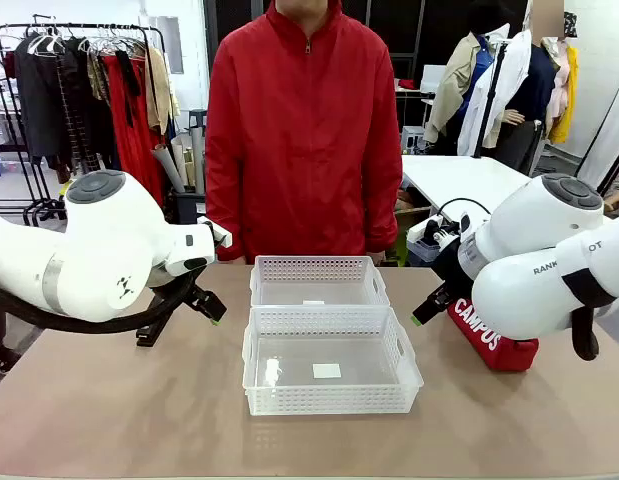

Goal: Distribute items into two baskets.
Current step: Pick up the Pencil pouch that the person points to.

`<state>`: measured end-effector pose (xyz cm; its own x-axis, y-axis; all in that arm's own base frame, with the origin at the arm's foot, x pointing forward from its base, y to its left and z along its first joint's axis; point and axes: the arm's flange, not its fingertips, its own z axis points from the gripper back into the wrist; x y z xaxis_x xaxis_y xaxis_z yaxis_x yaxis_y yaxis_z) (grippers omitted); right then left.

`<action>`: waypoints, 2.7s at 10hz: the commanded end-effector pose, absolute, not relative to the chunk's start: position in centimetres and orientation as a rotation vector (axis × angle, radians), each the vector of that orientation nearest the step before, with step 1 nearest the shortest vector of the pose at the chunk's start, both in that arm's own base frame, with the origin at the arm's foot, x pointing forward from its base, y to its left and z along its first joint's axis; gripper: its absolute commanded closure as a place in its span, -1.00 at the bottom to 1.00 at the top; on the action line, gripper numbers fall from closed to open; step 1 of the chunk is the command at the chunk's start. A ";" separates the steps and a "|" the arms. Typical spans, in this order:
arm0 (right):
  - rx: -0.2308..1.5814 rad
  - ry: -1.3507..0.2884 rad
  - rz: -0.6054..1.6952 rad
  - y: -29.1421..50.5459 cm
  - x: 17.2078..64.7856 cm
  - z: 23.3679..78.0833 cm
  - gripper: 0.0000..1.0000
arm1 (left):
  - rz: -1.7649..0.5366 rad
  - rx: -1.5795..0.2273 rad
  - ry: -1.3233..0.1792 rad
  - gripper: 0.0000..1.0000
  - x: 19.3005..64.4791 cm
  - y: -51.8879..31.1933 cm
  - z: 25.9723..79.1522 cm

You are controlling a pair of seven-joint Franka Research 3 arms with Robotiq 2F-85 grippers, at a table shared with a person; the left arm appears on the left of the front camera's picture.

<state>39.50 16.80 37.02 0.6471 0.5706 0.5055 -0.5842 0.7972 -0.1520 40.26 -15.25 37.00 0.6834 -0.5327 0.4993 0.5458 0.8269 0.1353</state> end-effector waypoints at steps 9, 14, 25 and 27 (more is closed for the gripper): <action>0.026 -0.566 0.657 16.8 39.5 37.0 -1.00 | -0.605 -0.025 -0.552 -1.00 40.3 -15.3 37.0; 0.026 -0.566 0.657 16.8 39.5 37.0 -1.00 | -0.605 -0.025 -0.552 -1.00 40.3 -15.3 37.0; -0.419 -0.653 0.536 19.5 35.5 38.9 -1.00 | -0.605 -0.173 -0.321 -1.00 41.1 -16.3 43.9; -0.356 -0.628 0.535 19.6 34.7 39.1 -1.00 | -0.588 -0.167 -0.347 -1.00 41.7 -16.1 43.8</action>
